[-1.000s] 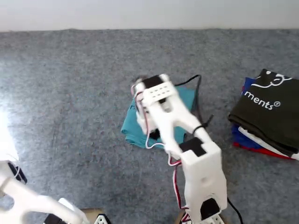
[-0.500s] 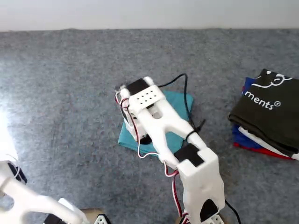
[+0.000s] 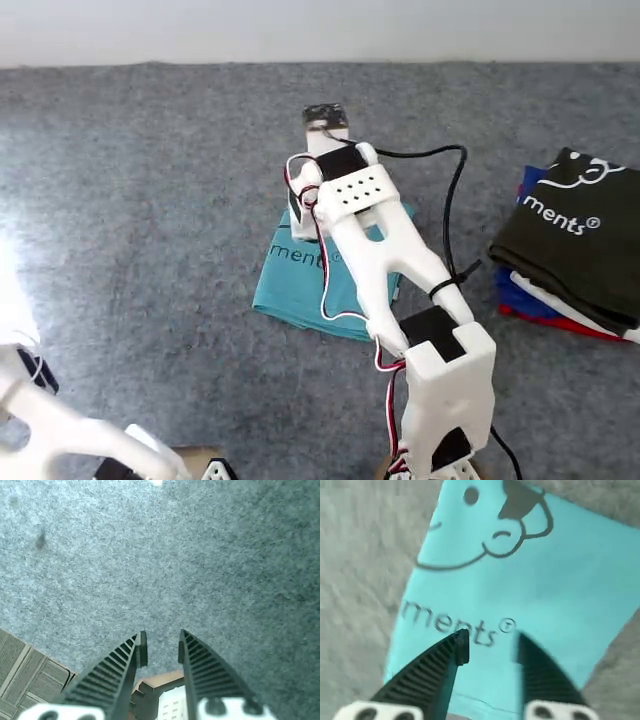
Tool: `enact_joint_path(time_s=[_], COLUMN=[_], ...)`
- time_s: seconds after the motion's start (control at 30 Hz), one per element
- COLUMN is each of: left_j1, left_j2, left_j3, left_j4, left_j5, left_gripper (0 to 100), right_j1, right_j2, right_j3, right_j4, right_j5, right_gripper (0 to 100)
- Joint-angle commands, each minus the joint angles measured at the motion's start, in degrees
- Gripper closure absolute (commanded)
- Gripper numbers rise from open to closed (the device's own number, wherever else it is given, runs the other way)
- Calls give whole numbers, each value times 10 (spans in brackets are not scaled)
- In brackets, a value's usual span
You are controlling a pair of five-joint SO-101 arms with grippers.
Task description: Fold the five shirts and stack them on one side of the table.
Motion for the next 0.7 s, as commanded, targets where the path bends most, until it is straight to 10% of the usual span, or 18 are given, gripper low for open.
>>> enact_joint_path(time_s=[0.0, 0.67], left_j1=[-2, -2], left_j2=[-10, -10], left_j3=[-1, -1], left_j4=[-4, -4], left_j5=[3, 3], left_gripper=[885, 885], right_j1=[8, 71], right_j2=[-32, 78], right_j3=[-11, -10], right_j4=[-26, -16], right_j5=[-86, -171], right_gripper=[498, 519])
